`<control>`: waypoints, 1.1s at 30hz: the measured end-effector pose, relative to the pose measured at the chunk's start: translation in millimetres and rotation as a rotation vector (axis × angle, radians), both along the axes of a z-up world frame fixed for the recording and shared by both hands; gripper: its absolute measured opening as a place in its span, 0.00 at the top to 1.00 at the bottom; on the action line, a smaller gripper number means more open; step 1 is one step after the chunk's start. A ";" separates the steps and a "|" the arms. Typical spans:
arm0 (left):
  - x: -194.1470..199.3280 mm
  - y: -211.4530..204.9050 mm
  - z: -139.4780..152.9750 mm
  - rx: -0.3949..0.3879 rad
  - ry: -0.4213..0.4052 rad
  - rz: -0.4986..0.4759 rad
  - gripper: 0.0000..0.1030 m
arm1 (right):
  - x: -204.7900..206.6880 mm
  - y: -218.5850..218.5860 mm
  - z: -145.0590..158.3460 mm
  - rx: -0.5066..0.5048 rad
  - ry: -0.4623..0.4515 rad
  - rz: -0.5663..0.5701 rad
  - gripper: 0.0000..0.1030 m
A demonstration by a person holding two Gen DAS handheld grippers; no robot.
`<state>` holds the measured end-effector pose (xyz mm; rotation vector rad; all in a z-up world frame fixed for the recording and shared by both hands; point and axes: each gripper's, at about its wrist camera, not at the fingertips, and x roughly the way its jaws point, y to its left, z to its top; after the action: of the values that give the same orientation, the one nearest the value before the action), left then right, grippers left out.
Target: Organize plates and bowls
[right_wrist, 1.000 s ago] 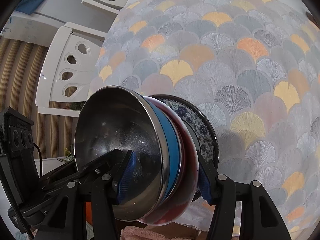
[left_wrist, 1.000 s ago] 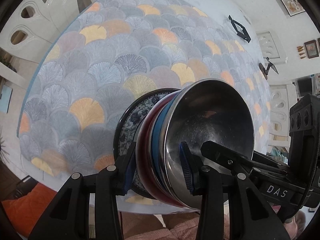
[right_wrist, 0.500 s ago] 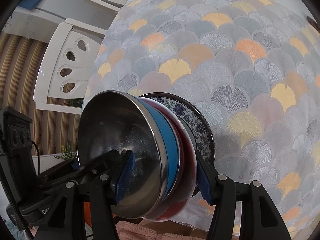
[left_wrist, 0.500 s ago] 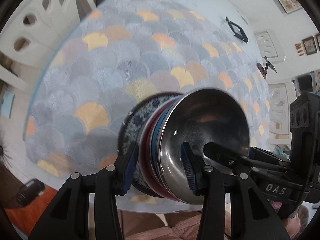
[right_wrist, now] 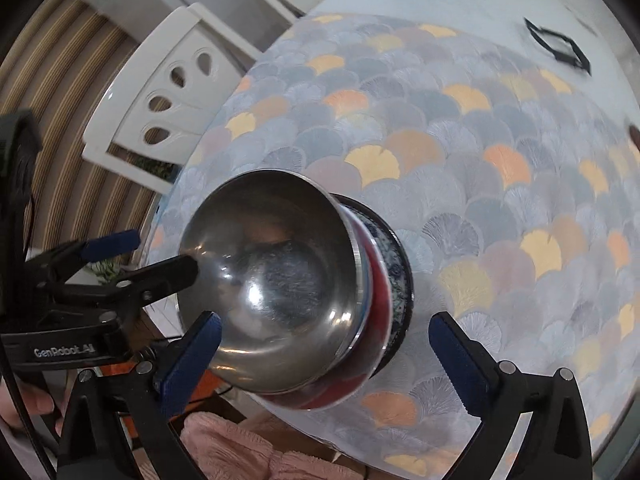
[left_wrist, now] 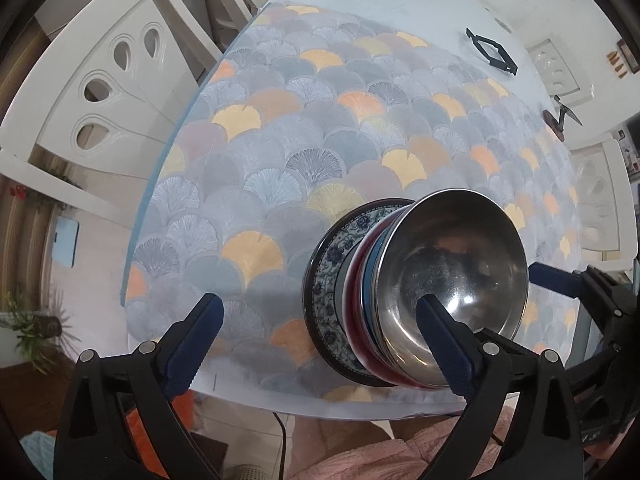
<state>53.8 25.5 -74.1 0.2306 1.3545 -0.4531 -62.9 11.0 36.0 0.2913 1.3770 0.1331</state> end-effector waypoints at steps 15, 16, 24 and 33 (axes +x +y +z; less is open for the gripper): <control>-5.9 11.1 -8.1 0.000 0.020 0.073 0.05 | 2.1 14.3 3.1 -0.095 -0.025 0.089 0.00; -6.6 11.5 -9.2 0.000 0.022 0.078 0.05 | 2.0 14.7 2.6 -0.098 -0.025 0.092 0.00; -10.7 12.8 -12.4 0.002 0.024 0.097 0.05 | -0.4 16.1 -0.4 -0.106 -0.017 0.111 0.00; -13.1 12.7 -15.9 0.006 0.026 0.104 0.05 | -1.6 17.6 -1.7 -0.110 -0.007 0.118 0.00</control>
<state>40.7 38.2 -90.0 0.1591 1.3868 -0.3662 -64.5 28.6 34.2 0.1180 1.3893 0.1556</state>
